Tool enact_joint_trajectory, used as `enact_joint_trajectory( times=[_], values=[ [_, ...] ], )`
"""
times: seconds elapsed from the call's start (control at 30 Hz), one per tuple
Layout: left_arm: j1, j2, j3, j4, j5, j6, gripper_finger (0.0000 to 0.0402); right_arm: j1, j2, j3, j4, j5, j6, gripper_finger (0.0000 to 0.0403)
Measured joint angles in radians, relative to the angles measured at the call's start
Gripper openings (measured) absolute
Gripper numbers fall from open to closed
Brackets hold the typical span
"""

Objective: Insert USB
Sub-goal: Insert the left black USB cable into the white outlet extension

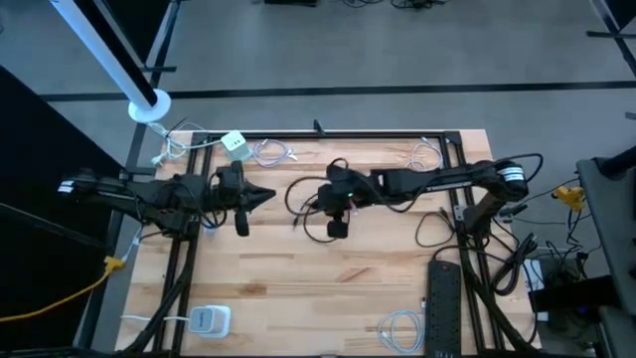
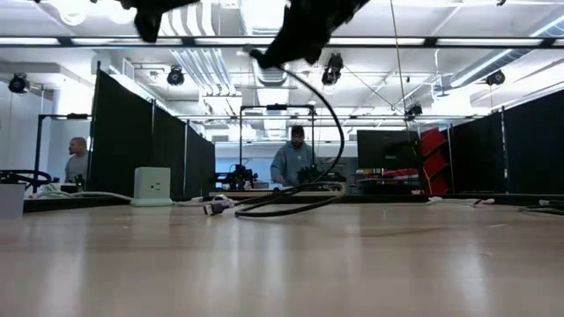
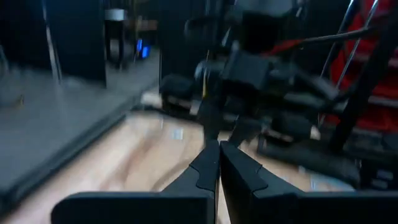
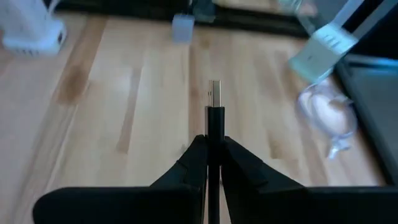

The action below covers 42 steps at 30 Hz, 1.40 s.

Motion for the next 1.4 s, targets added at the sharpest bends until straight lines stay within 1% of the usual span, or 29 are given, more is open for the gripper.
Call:
enact_joint_trajectory(
  times=[0.1,0.27,0.33,0.57,0.7,1.0,1.1,1.23,1.4],
  values=[
    [0.0,0.022,0.004,0.053,0.0,0.065,0.0,0.0,-0.038,0.001,0.021,0.005,0.002,0.0019],
    [0.0,0.063,0.02,0.081,0.0,0.152,0.0,0.0,-0.073,0.001,0.084,-0.002,0.059,0.0019],
    [0.0,0.081,0.029,0.081,-0.002,0.163,0.0,0.0,-0.084,0.001,0.104,-0.003,0.068,0.0019],
    [0.0,0.131,0.054,0.078,-0.007,0.167,0.0,0.0,-0.082,0.002,0.089,-0.003,0.075,0.0019],
    [0.0,0.128,0.054,0.074,-0.007,0.168,0.0,0.0,-0.082,0.002,0.087,-0.003,0.067,0.0019],
    [0.0,0.048,0.054,0.104,-0.007,0.163,0.0,0.003,-0.082,0.002,0.066,-0.003,0.031,0.0019],
    [0.0,0.024,0.054,0.165,-0.008,0.116,0.0,0.004,-0.082,0.002,0.067,-0.003,0.016,0.0019],
    [0.0,0.011,0.054,0.256,-0.043,-0.011,0.0,0.009,-0.082,0.002,0.048,-0.004,0.003,0.0019],
    [0.0,0.011,0.054,0.302,-0.053,-0.122,0.0,0.009,-0.08,0.002,0.038,-0.005,0.01,0.0019]
  ],
)
